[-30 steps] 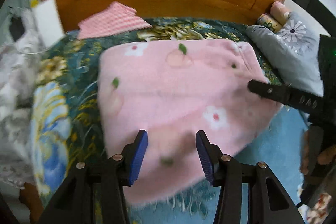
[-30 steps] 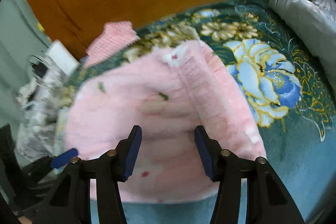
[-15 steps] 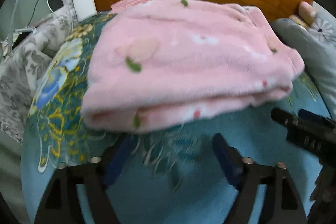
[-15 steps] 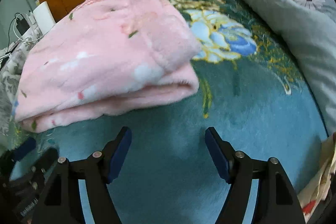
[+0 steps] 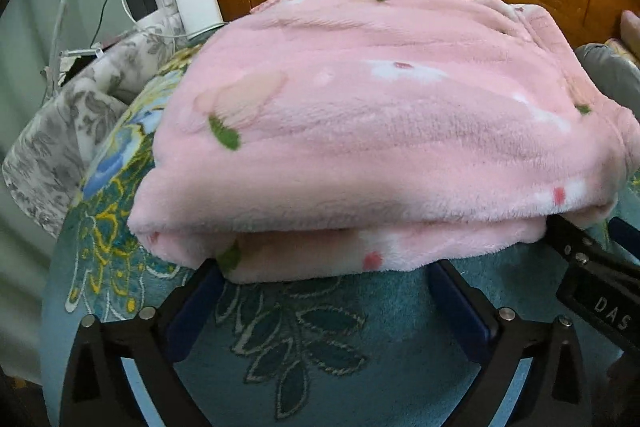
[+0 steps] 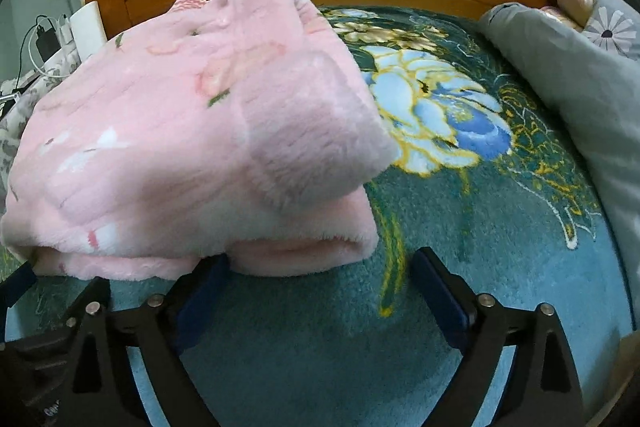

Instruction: Fold clothes

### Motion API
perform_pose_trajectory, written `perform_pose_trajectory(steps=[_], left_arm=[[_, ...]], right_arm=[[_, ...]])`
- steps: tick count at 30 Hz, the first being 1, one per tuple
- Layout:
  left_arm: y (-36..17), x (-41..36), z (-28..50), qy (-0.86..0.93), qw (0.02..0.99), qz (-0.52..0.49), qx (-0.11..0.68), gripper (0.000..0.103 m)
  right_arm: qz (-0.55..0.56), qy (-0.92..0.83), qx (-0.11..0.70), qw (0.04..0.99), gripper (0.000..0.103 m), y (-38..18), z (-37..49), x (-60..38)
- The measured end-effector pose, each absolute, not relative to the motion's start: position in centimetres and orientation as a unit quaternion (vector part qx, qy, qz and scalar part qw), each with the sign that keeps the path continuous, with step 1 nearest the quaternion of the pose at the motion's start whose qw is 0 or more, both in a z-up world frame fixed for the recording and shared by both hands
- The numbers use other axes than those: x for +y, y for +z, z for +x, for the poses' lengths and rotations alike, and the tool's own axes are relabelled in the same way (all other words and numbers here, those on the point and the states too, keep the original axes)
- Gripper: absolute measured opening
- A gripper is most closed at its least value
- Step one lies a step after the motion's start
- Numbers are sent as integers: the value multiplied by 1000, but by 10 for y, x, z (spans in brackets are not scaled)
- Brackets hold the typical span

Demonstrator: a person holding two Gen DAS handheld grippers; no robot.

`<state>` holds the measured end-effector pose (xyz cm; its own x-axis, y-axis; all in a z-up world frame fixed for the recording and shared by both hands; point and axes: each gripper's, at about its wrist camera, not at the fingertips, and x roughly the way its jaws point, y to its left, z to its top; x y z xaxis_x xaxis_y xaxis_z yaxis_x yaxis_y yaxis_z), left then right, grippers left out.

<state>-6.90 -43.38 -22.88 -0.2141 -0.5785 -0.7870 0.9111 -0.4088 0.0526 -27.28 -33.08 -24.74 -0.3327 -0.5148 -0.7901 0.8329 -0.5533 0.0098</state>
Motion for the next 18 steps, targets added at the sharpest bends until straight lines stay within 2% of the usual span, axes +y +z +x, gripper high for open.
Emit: perform_pose_trajectory(steps=[4,18], left_arm=[[-228,-436,-69,-750,495,377,223,103],[-228,-433,-69,-750,497,378,219,103]], right_arm=[[390,-793,213,417,100,-251,-271,-334],[388,-796,204,418,100,-255,-272,-330]])
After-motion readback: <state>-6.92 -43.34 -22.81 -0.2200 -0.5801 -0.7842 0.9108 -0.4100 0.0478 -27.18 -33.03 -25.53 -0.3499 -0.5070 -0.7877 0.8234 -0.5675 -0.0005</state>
